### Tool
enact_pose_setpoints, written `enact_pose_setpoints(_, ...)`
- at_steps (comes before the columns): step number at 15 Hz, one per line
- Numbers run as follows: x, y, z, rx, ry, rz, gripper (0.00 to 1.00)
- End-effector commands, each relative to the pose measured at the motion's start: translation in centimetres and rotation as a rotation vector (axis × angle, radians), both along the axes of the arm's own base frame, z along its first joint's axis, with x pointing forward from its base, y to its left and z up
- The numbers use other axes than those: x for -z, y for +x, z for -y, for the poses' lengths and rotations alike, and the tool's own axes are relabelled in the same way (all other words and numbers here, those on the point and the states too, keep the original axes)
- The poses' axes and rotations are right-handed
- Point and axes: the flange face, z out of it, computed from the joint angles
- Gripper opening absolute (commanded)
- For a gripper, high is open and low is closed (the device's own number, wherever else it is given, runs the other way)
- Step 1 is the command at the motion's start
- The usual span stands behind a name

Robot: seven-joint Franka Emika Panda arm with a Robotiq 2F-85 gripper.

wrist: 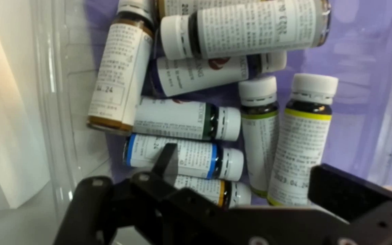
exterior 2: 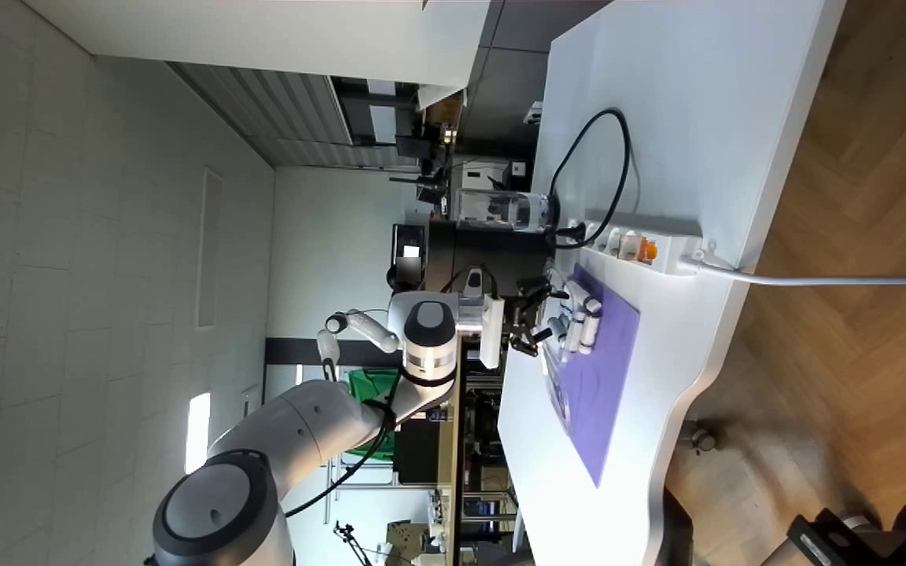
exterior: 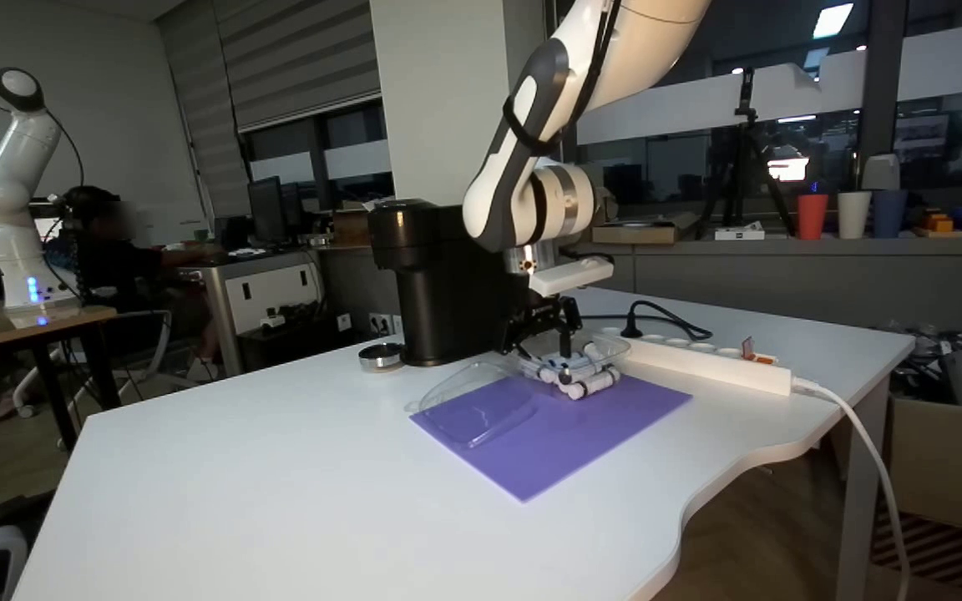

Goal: Pick up the bottle from the bowl and put it on the table

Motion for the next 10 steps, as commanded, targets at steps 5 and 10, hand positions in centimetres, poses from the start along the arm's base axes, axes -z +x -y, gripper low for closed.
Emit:
enact_pose_setpoints(5,-1.0,1.2,0.0,0.003,-0.101,0.037,1.00)
enact_pose_setpoints(10,-3.3,1.9,0.6,-0.006,-0.294,0.029,1.00)
